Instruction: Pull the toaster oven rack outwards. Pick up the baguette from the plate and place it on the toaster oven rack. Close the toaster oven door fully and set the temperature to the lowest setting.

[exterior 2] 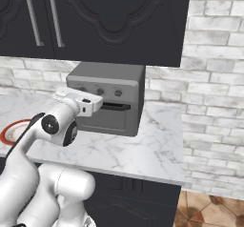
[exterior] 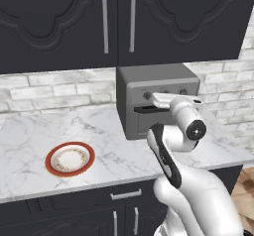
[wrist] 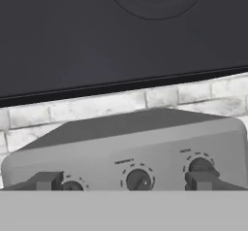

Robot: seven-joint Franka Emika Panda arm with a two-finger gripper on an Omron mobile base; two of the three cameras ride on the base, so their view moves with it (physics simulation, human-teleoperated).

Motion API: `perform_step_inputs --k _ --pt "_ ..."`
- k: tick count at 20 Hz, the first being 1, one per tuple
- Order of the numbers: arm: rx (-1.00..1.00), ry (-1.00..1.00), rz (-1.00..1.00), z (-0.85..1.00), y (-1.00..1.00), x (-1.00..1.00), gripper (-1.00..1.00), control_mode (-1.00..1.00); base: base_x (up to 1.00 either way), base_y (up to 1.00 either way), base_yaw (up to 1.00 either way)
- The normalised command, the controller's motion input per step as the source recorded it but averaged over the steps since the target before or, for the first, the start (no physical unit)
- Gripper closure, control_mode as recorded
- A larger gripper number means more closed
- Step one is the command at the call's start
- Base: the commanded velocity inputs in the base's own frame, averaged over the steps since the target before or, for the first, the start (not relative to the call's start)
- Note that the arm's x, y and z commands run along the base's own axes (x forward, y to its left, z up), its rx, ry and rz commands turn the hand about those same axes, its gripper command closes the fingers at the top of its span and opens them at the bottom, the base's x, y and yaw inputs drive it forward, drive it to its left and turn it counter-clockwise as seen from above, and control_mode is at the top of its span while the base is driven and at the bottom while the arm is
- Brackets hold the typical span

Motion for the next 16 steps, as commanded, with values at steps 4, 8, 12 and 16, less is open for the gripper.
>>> perform_step_inputs --k 4,8,12,16 --pt "0.00 -0.01 -0.16 -0.51 0.18 0.00 -1.00 -1.00 0.00 0.00 0.00" --pt "0.00 0.00 -0.07 -0.04 0.01 -0.06 -1.00 -1.00 0.00 0.00 0.00" --pt "0.00 0.00 -0.05 -0.38 0.00 0.00 -1.00 -1.00 0.00 0.00 0.00" --pt "0.00 0.00 -0.04 -0.48 0.00 0.00 -1.00 -1.00 0.00 0.00 0.00"
